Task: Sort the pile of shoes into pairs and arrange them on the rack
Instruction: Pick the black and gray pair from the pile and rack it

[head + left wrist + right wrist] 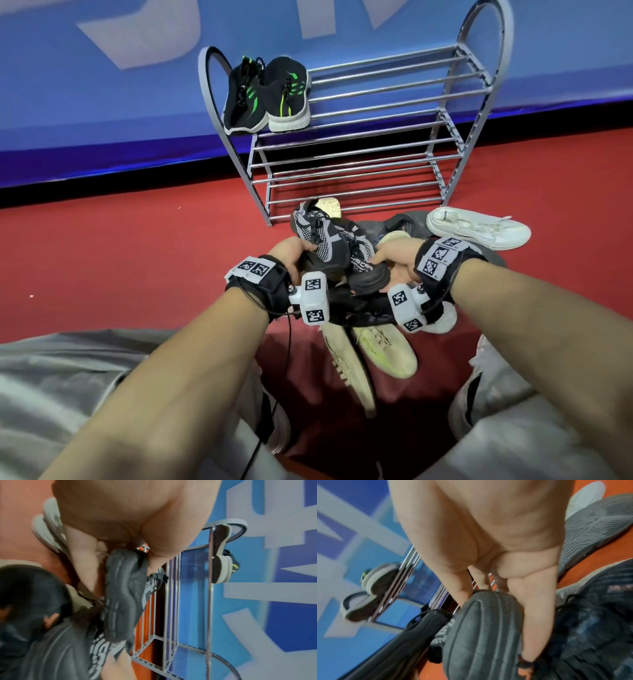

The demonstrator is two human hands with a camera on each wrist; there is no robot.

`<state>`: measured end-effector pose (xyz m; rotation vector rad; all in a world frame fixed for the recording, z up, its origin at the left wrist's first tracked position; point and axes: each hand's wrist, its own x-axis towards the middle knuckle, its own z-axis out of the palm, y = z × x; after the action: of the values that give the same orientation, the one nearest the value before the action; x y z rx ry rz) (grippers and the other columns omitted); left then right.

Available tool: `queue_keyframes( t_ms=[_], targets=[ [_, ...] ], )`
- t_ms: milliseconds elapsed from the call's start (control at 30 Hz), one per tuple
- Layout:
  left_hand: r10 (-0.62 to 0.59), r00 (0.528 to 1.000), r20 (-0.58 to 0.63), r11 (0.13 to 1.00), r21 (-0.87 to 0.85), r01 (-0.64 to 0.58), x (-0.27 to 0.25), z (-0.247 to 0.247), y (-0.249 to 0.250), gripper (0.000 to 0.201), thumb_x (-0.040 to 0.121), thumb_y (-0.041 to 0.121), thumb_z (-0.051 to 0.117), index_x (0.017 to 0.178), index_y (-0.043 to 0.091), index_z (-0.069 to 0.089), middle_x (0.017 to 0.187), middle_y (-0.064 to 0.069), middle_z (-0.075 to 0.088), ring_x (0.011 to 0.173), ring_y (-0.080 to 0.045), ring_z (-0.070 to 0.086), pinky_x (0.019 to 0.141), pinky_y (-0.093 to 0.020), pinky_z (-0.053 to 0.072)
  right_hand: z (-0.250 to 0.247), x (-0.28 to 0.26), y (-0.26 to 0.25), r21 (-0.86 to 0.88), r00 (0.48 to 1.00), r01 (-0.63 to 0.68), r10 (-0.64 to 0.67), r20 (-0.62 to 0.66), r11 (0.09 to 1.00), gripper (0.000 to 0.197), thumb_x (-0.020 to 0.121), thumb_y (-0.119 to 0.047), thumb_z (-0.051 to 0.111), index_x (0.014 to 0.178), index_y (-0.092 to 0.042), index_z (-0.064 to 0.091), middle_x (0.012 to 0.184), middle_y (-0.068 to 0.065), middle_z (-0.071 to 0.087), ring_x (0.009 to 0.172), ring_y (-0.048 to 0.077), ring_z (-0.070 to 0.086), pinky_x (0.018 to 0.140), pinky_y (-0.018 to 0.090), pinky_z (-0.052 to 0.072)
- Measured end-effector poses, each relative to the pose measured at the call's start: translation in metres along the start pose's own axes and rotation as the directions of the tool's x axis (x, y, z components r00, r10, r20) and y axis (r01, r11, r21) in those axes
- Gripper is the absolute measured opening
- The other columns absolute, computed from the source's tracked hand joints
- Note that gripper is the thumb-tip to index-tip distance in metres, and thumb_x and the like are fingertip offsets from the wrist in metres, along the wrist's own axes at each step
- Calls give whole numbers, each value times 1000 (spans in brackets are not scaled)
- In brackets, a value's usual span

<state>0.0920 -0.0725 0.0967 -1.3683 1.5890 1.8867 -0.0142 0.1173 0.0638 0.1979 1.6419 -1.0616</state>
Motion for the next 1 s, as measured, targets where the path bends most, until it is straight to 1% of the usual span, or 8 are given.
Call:
queue_keyframes(
  t_ms=[133, 200, 267, 367, 500, 733, 900, 1000],
  targets=[
    [70, 998, -8, 997, -36, -70, -15, -1, 21, 25, 94, 8, 51, 114, -1, 62, 107, -18, 71, 100, -34, 67, 98, -51, 49, -32, -13, 0, 169, 986, 138, -152, 75, 976, 30, 97, 5, 40, 113, -12, 60, 115, 15, 65, 98, 32, 65, 76, 52, 56],
    [128, 992, -6, 991, -29, -128, -19, -3, 26, 22, 93, 5, 53, 111, -4, 62, 91, -15, 74, 93, -32, 70, 95, -49, 52, -47, -24, -2, 205, 969, 195, -221, 114, 959, 36, 98, 5, 37, 120, -15, 58, 124, 16, 63, 103, 33, 63, 90, 56, 50],
    [166, 986, -2, 985, -54, -166, -28, -4, 32, 12, 95, 2, 51, 96, -3, 62, 68, -11, 73, 66, -26, 71, 73, -41, 60, -57, -35, -4, 255, 950, 242, -282, 136, 936, 40, 98, 5, 36, 125, -17, 56, 116, 17, 68, 92, 33, 70, 82, 54, 56],
    [182, 982, 42, 979, -101, -177, -34, -1, 38, 17, 97, 1, 48, 89, -2, 63, 68, -13, 73, 56, -24, 71, 55, -40, 60, -65, -47, -6, 358, 926, 262, -339, 169, 896, 44, 99, 5, 34, 122, -24, 59, 98, 13, 75, 83, 32, 74, 65, 49, 60],
    [204, 974, 96, 971, -144, -190, -39, 9, 49, 17, 97, 5, 47, 96, 2, 64, 77, -11, 75, 61, -21, 73, 54, -39, 61, -67, -53, -17, 412, 885, 323, -426, 186, 852, 43, 97, 1, 39, 126, -27, 57, 103, 10, 73, 91, 31, 72, 83, 52, 56],
    [307, 946, 103, 940, -187, -284, -44, 29, 89, 20, 100, 8, 46, 89, 7, 63, 64, -5, 73, 52, -14, 70, 47, -31, 58, -77, -59, -54, 475, 838, 413, -528, 135, 777, 39, 97, -3, 42, 126, -26, 57, 116, 11, 67, 96, 31, 70, 80, 47, 58],
    [360, 927, 103, 911, -253, -325, -41, 43, 139, 18, 100, 10, 46, 93, 6, 62, 67, -8, 74, 54, -18, 71, 47, -34, 59, -89, -64, -100, 503, 811, 486, -584, 45, 714, 34, 100, -4, 38, 120, -23, 58, 116, 12, 67, 96, 31, 69, 79, 46, 57],
    [390, 915, 108, 894, -284, -347, -39, 50, 175, 19, 101, 11, 45, 96, 9, 64, 80, -8, 74, 65, -20, 71, 57, -37, 59, -101, -72, -134, 447, 810, 535, -585, -31, 717, 33, 99, -2, 37, 116, -21, 59, 115, 12, 65, 90, 31, 71, 75, 46, 58]
  ],
)
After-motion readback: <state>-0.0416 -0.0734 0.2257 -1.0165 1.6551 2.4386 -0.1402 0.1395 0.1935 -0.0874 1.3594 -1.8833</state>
